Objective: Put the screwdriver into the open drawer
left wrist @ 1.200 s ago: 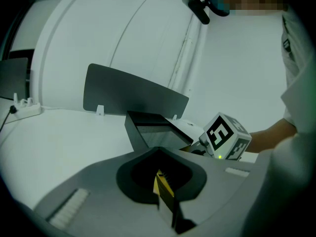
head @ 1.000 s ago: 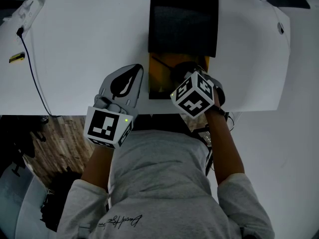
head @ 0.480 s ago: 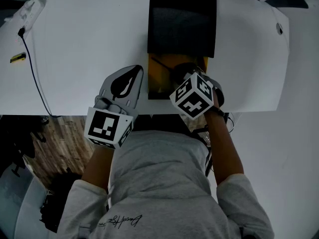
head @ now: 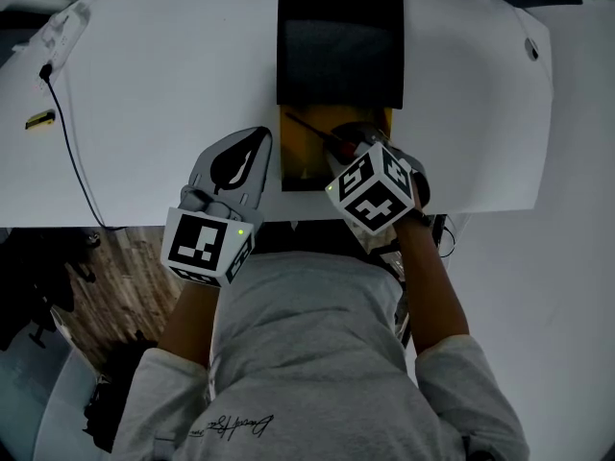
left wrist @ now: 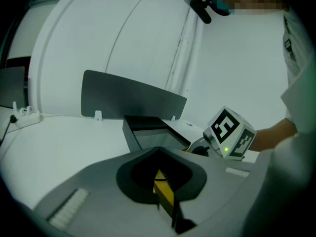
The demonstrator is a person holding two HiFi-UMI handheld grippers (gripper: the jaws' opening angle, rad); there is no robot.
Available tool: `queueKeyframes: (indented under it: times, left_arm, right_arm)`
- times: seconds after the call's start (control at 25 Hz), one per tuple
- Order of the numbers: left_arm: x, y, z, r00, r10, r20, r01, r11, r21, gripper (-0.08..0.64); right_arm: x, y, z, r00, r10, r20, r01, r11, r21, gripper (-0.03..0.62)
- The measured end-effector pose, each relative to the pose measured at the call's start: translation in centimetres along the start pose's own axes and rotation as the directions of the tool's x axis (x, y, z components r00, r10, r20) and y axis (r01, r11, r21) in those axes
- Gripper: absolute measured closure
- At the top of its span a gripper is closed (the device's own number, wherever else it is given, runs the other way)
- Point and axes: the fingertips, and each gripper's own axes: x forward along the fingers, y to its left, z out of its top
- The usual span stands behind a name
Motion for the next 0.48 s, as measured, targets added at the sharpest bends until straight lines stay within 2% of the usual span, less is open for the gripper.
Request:
queueKeyframes:
  times: [0.24, 0.48]
  left_arm:
    - [-0.1, -1.0, 1.6, 1.0, -0.007, 0.019, 0.007, 1.0, 0.027, 0.56]
    - [-0.7, -1.3, 3.1, 1.0, -0.004, 0.03, 0.003, 0.999, 0.04, 0.56]
  right_arm:
    - [-2.5, -0.3, 1.2, 0.997, -0.029, 0.076, 0.028, 0.999, 0.022, 0.511]
    - [-6.0, -0.3, 2.6, 0.981, -0.043, 0.189, 0.032, 0.997, 0.064, 0.541]
